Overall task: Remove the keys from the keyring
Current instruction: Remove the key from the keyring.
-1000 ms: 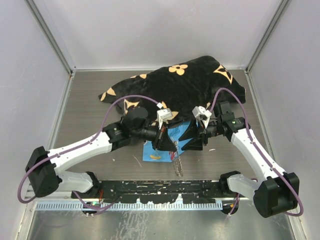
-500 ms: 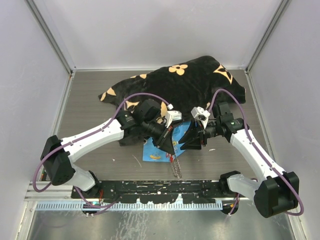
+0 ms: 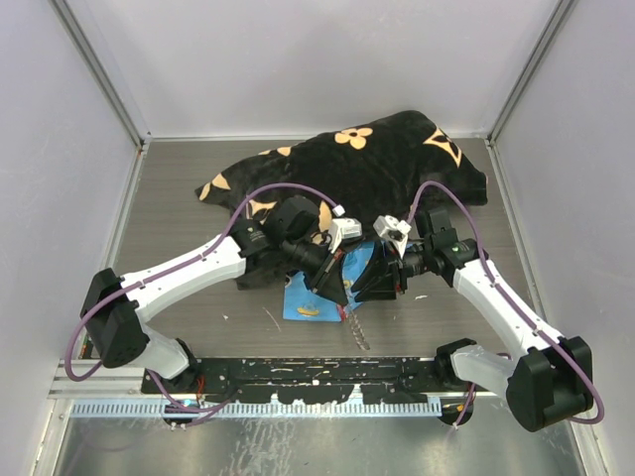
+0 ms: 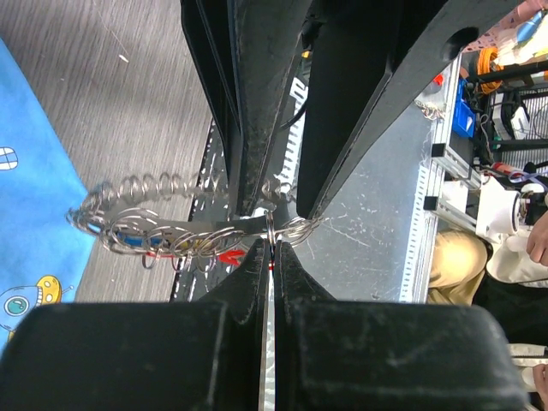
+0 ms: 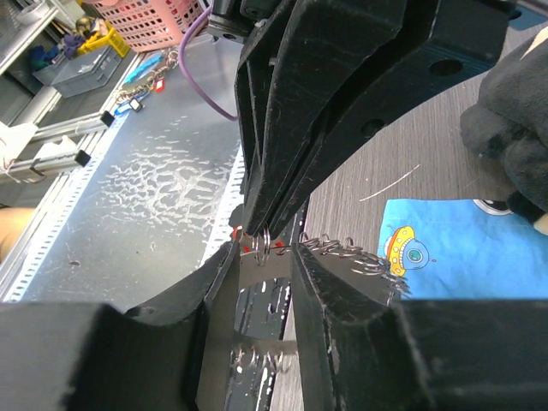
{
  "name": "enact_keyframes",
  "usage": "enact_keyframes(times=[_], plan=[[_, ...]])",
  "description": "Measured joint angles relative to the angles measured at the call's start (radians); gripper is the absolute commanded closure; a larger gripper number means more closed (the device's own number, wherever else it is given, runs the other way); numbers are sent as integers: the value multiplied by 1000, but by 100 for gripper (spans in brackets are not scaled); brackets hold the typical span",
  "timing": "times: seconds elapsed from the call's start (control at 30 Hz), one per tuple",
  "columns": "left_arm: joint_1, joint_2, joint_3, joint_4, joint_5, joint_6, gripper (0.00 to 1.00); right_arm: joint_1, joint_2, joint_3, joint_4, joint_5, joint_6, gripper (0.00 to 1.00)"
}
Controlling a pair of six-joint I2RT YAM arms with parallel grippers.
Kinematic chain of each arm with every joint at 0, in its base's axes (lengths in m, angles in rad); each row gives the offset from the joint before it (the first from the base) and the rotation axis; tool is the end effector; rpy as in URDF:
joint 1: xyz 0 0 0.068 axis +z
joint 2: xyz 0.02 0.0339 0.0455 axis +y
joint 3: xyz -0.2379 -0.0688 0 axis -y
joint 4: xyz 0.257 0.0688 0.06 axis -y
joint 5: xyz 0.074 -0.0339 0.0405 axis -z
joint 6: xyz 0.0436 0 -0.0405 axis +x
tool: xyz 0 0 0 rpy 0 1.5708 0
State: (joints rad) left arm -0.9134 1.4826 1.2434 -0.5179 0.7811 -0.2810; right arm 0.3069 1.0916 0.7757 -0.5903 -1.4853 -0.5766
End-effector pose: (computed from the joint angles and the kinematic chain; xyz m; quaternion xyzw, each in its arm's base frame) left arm 0.1830 -0.2873 0.2758 0.4073 0.7603 -0.4949 0.1060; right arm 0.1977 0.1082 0.2406 -0.4971 0.5352 0.6011 0.3241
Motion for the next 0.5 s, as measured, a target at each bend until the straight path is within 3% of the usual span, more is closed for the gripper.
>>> enact_keyframes(times=[0.5], plan=[[11, -2, 0, 20, 0, -19, 100, 29, 4, -17, 41, -2, 35, 68]])
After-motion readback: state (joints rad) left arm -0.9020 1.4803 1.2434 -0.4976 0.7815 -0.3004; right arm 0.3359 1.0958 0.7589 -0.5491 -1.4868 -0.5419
